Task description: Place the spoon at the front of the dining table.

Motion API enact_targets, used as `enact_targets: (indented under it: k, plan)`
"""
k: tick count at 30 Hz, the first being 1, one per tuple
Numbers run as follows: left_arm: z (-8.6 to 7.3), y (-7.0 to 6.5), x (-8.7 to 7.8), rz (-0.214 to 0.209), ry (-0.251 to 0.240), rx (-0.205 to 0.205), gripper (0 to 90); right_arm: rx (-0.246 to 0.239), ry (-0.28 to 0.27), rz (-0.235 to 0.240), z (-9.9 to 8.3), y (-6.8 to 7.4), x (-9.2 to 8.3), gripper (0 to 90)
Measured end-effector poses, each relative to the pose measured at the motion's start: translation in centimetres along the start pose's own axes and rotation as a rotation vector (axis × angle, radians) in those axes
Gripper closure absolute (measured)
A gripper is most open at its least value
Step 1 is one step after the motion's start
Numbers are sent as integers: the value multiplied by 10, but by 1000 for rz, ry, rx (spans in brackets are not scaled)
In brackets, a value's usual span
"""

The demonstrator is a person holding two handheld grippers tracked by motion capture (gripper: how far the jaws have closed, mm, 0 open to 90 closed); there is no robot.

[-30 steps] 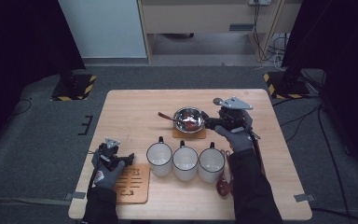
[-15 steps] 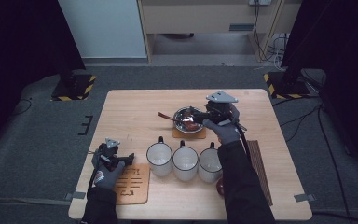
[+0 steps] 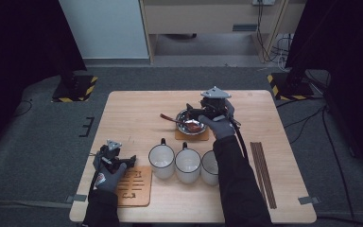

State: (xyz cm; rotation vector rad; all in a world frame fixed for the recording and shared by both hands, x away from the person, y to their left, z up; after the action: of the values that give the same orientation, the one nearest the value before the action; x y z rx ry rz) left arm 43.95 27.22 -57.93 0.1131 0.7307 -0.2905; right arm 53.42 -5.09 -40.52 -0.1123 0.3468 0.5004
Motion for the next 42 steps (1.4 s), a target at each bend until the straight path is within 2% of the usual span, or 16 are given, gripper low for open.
enact_targets:
  k: [5, 17, 25, 35, 42]
  plan:
    - [0, 0, 0, 0, 0, 0, 24, 10, -3, -6, 1, -1, 8, 140]
    - [0, 0, 0, 0, 0, 0, 23, 27, 25, -13, -9, -7, 30, 163]
    - [0, 0, 0, 0, 0, 0, 23, 12, 29, -1, -4, -5, 38, 170]
    - [0, 0, 0, -1, 1, 1, 23, 14, 72, 19, -20, -3, 59, 211]
    - [0, 0, 0, -1, 1, 1, 22, -1, 114, 27, -34, -1, 71, 238]
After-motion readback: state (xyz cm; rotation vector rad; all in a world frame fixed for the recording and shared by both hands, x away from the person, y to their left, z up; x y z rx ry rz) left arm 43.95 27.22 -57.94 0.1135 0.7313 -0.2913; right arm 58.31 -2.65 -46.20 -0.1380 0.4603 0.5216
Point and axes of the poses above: each handheld gripper's, and its own axes: x roughly forward along the jaws, z roughly out of its top, y roughly to its left, the point moved 6 cm from there along x, roughly forward along the jaws, and after that the axes turned 3 degrees about -y, right-handed, at the moved point
